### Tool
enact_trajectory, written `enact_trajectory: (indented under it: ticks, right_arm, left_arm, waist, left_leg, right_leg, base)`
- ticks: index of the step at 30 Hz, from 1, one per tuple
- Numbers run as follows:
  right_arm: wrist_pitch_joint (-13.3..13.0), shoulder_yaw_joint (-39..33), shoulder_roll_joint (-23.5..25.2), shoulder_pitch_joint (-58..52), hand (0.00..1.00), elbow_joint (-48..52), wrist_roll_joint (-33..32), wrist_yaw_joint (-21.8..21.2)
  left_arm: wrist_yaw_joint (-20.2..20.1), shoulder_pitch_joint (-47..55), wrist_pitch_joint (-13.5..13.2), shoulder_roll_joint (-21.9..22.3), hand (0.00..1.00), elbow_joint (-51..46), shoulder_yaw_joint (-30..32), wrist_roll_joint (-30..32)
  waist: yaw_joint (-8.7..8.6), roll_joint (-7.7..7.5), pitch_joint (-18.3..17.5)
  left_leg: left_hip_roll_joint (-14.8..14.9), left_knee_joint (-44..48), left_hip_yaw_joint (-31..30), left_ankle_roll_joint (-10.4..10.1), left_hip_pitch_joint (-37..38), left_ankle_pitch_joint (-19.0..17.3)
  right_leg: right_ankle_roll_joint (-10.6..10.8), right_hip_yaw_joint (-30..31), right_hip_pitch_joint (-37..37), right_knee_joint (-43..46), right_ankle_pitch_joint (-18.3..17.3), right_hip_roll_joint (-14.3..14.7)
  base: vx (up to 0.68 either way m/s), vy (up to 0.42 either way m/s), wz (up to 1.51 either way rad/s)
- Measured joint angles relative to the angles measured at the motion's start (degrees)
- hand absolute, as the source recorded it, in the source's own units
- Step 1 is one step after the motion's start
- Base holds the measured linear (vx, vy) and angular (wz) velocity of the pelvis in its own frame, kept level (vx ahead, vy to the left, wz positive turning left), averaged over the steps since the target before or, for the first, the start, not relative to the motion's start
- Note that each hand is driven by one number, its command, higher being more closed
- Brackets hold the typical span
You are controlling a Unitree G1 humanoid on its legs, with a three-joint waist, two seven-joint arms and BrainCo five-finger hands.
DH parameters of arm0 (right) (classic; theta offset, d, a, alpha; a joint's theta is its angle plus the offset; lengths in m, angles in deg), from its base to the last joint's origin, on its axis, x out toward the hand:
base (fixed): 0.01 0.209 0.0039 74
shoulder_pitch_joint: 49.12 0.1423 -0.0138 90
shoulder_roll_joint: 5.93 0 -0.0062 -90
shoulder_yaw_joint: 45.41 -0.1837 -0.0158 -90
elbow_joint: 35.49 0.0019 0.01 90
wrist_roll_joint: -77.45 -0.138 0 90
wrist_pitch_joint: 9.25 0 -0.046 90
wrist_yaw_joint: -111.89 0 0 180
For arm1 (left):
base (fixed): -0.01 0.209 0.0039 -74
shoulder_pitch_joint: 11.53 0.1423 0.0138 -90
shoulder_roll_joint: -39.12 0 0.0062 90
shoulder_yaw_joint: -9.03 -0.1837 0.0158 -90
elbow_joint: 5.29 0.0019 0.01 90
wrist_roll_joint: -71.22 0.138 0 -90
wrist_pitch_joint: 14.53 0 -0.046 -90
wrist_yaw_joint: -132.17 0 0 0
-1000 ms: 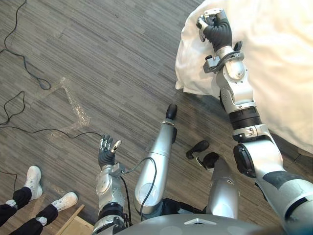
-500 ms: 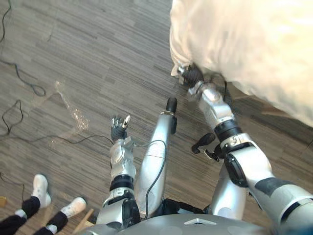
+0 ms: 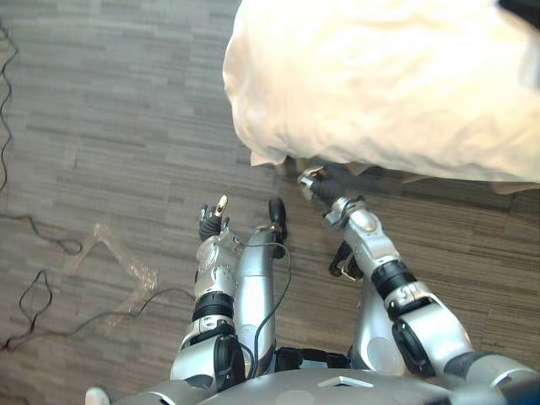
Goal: Tidy the bed and pick cloth on bed and put in laundry
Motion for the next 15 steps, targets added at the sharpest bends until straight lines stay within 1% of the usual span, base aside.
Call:
enact_trajectory:
  ticks: [1,2,3,4,5,7,9,10,11,12,14,15]
  right_arm:
    - [0.05,1.37,0.41,-1.09,1.00,0.81,-0.78,-1.41]
    - [0.26,3.85,1.17,-3.05,1.00,1.82,-3.24,-4.68]
    - [0.45,5.15,1.38,-3.79,1.00,2.02,-4.32,-6.13]
    - [0.87,7.37,1.45,-4.82,1.00,2.09,-6.41,-8.75]
    - [1.26,8.81,1.40,-5.50,1.00,2.15,-8.17,-10.61]
    - [1.93,9.78,1.31,-6.46,1.00,2.21,-11.20,-12.43]
    - [2.73,9.56,0.90,-7.64,1.00,2.26,-14.74,-13.19]
    - [2.93,9.45,0.82,-7.73,1.00,2.26,-15.49,-13.22]
    - [3.30,9.11,0.82,-7.81,1.00,2.56,-16.74,-13.22]
    - [3.76,8.22,0.81,-7.87,1.00,3.61,-17.62,-13.06]
    - [4.50,5.92,0.86,-7.59,1.00,4.89,-19.70,-11.73]
    - [4.70,5.38,0.80,-7.44,1.00,5.10,-20.28,-11.09]
  left_arm:
    - [0.15,0.84,0.44,-0.48,0.00,0.29,-1.03,0.02]
    - [0.30,2.01,0.64,-1.65,0.00,2.13,-3.40,0.52]
    - [0.38,2.56,1.01,-2.37,0.00,3.11,-4.73,0.80]
    - [0.42,3.65,1.59,-3.76,0.00,4.87,-7.55,1.08]
    - [0.42,4.86,1.79,-4.59,0.00,5.46,-9.77,1.17]
    - [0.45,6.42,1.83,-5.53,0.00,6.85,-12.26,1.67]
    - [0.31,9.03,1.81,-5.88,0.00,8.35,-14.51,2.65]
    - [0.11,9.71,1.88,-5.98,0.00,9.01,-15.06,2.66]
    - [-0.11,11.50,2.05,-6.02,0.00,9.72,-16.05,2.68]
    - [-1.11,12.83,2.38,-5.94,0.00,10.73,-16.80,2.67]
    - [-2.69,15.08,2.71,-5.75,0.00,11.26,-17.44,2.65]
    - [-3.08,15.77,2.73,-5.73,0.00,11.26,-17.82,2.65]
  waist:
    - [0.02,-0.44,-0.29]
    - [-0.17,-1.06,-1.11]
    - [-0.35,-1.28,-1.71]
    - [-0.75,-1.67,-2.71]
    - [-1.24,-1.74,-2.76]
    - [-1.46,-1.59,-3.09]
    - [-1.84,-1.15,-5.11]
    - [-1.96,-0.94,-5.58]
    - [-2.14,-0.29,-7.03]
    - [-2.31,0.72,-8.15]
    - [-2.70,3.10,-9.59]
    - [-2.70,3.75,-10.02]
  left_leg:
    - [-0.01,-0.84,0.32,-0.17,1.62,0.15]
    - [-0.08,-2.73,0.53,-0.57,4.29,0.44]
    - [-0.11,-3.68,0.50,-0.71,5.38,0.65]
    - [-0.27,-5.84,0.45,-1.02,7.65,0.96]
    - [-0.47,-7.89,0.47,-1.18,10.38,1.49]
    - [-0.89,-10.21,0.89,-1.20,14.17,1.69]
    - [-1.95,-12.65,1.40,-1.11,17.77,1.83]
    - [-2.25,-13.38,1.67,-1.07,18.91,1.88]
    - [-2.83,-14.53,2.08,-1.06,20.61,1.88]
    - [-3.54,-15.65,2.22,-0.80,22.12,2.10]
    - [-4.69,-17.54,2.36,-0.49,25.11,2.67]
    - [-4.97,-17.99,2.41,-0.46,25.88,2.78]
  right_leg:
    - [0.12,0.15,1.40,-1.04,0.25,0.30]
    - [0.43,0.19,3.99,-3.40,0.84,1.04]
    - [0.53,0.14,5.13,-4.68,1.21,1.44]
    - [0.81,0.02,7.46,-7.46,2.13,2.18]
    - [1.16,-0.09,10.41,-10.18,3.09,2.85]
    - [1.71,-0.05,14.32,-13.64,4.21,3.35]
    - [2.61,0.10,17.92,-16.58,4.85,3.24]
    - [2.84,0.26,18.65,-17.25,4.99,3.13]
    - [3.21,0.39,20.14,-18.41,5.20,2.86]
    - [3.56,0.35,21.46,-19.21,5.40,2.44]
    - [3.86,0.42,23.91,-19.99,5.47,1.89]
    - [3.90,0.56,24.28,-19.94,5.45,1.51]
  base:
    - [0.11,-0.038,-0.26]
    - [0.09,-0.029,-0.18]
    - [0.13,-0.028,-0.17]
    - [0.13,-0.008,-0.13]
    - [0.14,0.005,-0.13]
    - [0.13,0.045,-0.11]
    - [0.14,0.057,-0.06]
    - [0.09,0.036,-0.08]
    - [0.10,0.043,-0.09]
    - [0.12,0.052,-0.05]
    - [0.10,0.033,-0.03]
    - [0.04,0.035,-0.08]
